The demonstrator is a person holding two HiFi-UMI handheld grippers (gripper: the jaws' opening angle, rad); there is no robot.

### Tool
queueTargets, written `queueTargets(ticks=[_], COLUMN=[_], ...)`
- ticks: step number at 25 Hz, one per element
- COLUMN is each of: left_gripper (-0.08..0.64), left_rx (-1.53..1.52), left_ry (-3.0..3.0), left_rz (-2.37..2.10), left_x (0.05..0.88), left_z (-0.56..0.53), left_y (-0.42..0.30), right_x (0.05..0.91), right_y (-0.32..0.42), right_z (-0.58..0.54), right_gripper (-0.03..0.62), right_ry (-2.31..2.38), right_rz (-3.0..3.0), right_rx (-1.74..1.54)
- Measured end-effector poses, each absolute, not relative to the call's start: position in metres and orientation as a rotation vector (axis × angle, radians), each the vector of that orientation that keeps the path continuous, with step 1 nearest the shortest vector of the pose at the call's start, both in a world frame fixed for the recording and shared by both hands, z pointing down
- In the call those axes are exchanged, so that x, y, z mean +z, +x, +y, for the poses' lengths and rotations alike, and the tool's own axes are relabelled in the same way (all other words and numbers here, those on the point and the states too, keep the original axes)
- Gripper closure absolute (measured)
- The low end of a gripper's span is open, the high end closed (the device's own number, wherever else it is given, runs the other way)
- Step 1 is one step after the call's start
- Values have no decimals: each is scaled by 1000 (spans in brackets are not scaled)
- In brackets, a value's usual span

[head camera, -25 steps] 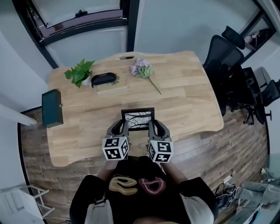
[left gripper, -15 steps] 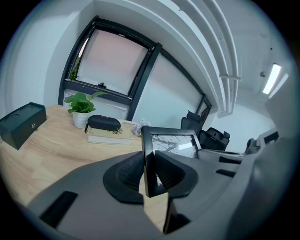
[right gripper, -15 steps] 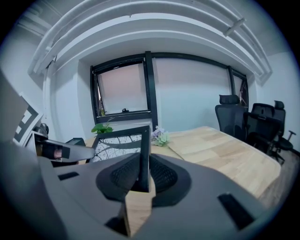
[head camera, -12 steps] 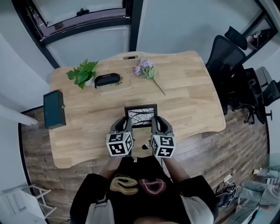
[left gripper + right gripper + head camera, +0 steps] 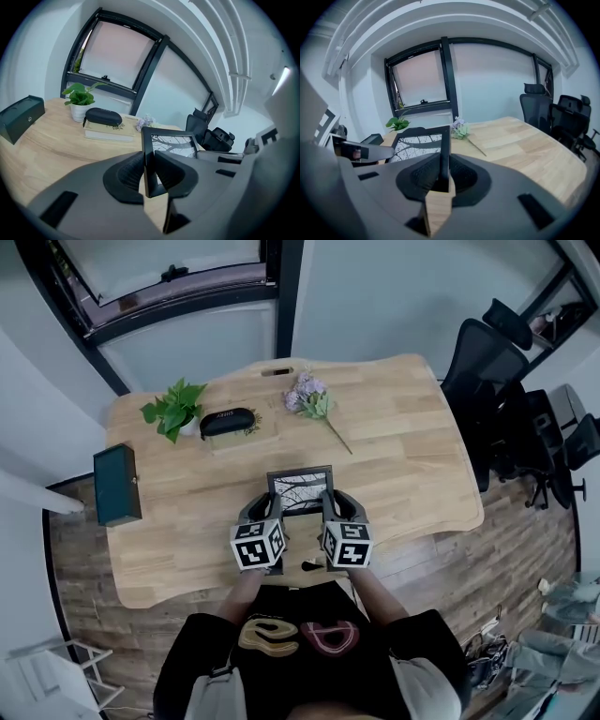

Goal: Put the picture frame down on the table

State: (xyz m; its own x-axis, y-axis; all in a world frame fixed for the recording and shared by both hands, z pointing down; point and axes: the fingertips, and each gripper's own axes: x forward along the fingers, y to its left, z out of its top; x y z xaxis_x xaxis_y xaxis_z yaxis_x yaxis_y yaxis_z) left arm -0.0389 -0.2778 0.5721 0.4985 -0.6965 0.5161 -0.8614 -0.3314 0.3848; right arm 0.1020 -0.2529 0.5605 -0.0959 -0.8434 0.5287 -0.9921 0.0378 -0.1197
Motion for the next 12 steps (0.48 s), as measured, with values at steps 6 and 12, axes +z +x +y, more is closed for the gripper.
queueTargets(ticks=[6, 12], left_gripper=[480, 480], left_rx=[370, 406], left_ry=[2079, 2051], left_rz=[-1285, -1288], left_x=[587, 601], left_z=[-295, -310], left_y=[-35, -26], right_x=[573, 587], right_y=[106, 115], right_z=[-271, -287], right_gripper=[517, 517], right_ry=[1831, 1805], right_rz=[-1993, -1970], right_rx=[670, 699])
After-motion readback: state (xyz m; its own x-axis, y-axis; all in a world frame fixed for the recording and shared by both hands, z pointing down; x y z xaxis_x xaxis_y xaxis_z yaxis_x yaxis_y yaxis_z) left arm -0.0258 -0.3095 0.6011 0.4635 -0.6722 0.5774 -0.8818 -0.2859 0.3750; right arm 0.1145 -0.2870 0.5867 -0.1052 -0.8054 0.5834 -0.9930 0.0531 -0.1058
